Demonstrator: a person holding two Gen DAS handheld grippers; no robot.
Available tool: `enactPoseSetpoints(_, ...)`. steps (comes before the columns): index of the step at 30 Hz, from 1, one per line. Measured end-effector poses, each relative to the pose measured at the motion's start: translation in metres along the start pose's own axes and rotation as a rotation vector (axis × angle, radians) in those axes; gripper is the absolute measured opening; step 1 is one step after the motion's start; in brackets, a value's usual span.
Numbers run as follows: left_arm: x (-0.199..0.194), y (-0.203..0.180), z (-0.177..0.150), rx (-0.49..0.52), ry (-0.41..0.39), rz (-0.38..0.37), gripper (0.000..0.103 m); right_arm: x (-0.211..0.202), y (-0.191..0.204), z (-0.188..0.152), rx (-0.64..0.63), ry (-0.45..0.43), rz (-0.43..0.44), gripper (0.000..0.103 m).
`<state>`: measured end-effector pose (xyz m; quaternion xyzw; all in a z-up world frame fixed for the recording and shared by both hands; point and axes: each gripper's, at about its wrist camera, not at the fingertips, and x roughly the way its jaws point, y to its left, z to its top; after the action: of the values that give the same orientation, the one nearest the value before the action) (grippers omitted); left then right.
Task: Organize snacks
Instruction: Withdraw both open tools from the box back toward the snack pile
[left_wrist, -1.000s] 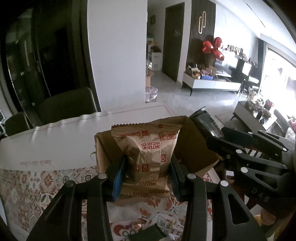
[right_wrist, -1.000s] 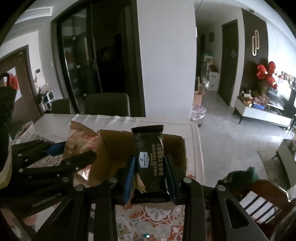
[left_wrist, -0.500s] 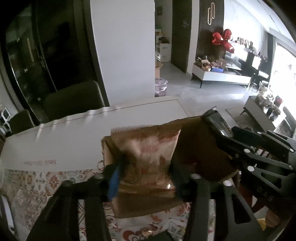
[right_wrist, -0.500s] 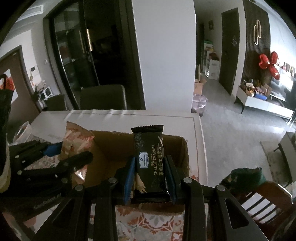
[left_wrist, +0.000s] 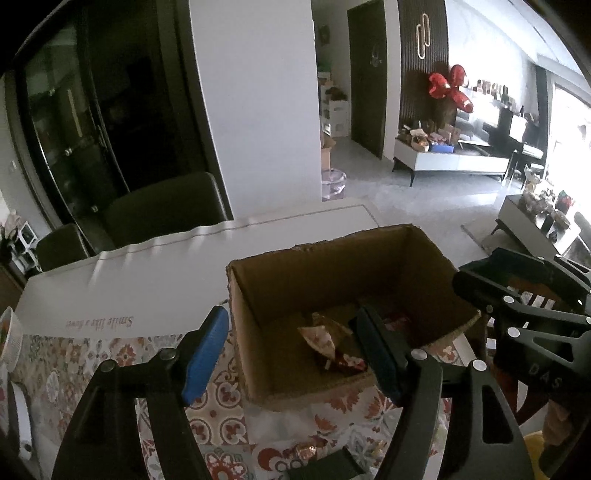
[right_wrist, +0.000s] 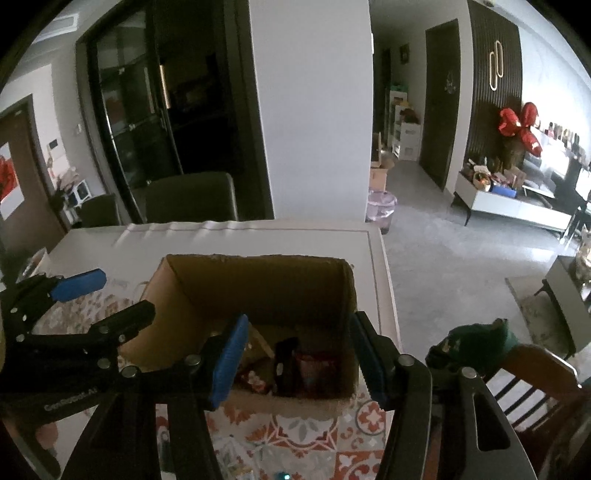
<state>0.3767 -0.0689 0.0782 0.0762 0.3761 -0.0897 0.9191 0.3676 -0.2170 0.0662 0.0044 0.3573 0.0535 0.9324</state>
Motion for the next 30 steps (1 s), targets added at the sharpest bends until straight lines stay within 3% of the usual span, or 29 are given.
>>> enactPoseSetpoints(14, -0.067, -0.001, -0.047, 0.019, -0.109, -0.069, 0.071, -0.06, 0.017, -0.047, 0.01, -0.112, 0.027, 0.058)
enactPoseSetpoints(30, -0.104, -0.014, -0.114, 0.087, -0.137, -0.094, 0.071, -0.099, 0.042, -0.108, -0.06, -0.166, 0.013, 0.058)
